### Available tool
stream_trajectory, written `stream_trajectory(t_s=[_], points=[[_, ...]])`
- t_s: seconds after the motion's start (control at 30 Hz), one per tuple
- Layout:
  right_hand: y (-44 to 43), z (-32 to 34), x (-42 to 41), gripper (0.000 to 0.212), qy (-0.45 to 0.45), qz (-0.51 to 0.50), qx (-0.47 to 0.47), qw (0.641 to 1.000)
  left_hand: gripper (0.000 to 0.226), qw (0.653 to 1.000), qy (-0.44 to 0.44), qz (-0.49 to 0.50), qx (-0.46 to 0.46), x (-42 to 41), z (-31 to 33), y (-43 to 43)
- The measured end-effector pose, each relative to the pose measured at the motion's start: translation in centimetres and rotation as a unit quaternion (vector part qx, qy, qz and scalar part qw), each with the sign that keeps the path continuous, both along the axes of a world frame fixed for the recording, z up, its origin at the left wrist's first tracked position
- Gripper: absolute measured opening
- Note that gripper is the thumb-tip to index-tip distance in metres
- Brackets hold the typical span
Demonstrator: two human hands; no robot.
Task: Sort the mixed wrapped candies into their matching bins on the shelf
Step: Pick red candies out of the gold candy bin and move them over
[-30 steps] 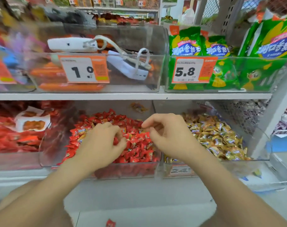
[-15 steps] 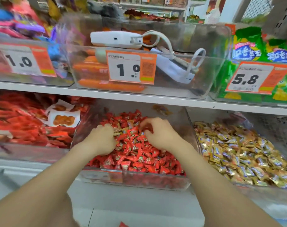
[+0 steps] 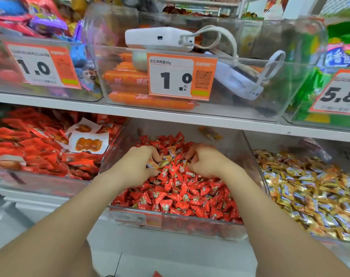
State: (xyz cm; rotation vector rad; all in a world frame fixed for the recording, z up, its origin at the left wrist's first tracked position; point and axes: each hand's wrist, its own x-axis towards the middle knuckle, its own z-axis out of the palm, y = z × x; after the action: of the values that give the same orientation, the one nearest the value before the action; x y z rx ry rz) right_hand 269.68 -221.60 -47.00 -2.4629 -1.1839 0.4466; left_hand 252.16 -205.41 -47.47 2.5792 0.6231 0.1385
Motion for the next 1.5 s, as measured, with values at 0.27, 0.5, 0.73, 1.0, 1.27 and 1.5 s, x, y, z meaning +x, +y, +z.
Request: stream_trajectory(t_s=[0.27,0.5,0.73,1.0,1.27,1.5], points=[[-0.5,0.9,-0.1,0.024,0.065,-0.044,0.045,0.996,0.018,0.993,-0.071,0.048,-0.076,-0.2,1.2,-0.3],[0.3,0.0,-0.2,0.036,0.071,-0.035,0.002,0.997,0.021,0.951,-0.113,0.112,-0.265,0.6,0.9,-0.4],[0.9,-1.1,-0.6,0.046,0.021,0.007,0.004,1.000,0.034,0.951,-0.104,0.090,-0.276,0.9,1.1,-0.9],[-0.2,0.8,-0.2,0.023,0.140,0.002,0.050,0.989,0.059,0.979,-0.041,0.047,-0.194,0.5,1.5,-0.5],[-0.9,1.6,-0.1,0.036,0.112,-0.037,0.098,0.988,0.029,0.998,-0.043,-0.013,0.047,1.1,0.2,-0.3],[-0.3,0.3,-0.7,0.036,-0.019,0.024,-0.008,1.000,0.025,0.997,-0.007,0.027,0.073,1.7,-0.8,-0.3]])
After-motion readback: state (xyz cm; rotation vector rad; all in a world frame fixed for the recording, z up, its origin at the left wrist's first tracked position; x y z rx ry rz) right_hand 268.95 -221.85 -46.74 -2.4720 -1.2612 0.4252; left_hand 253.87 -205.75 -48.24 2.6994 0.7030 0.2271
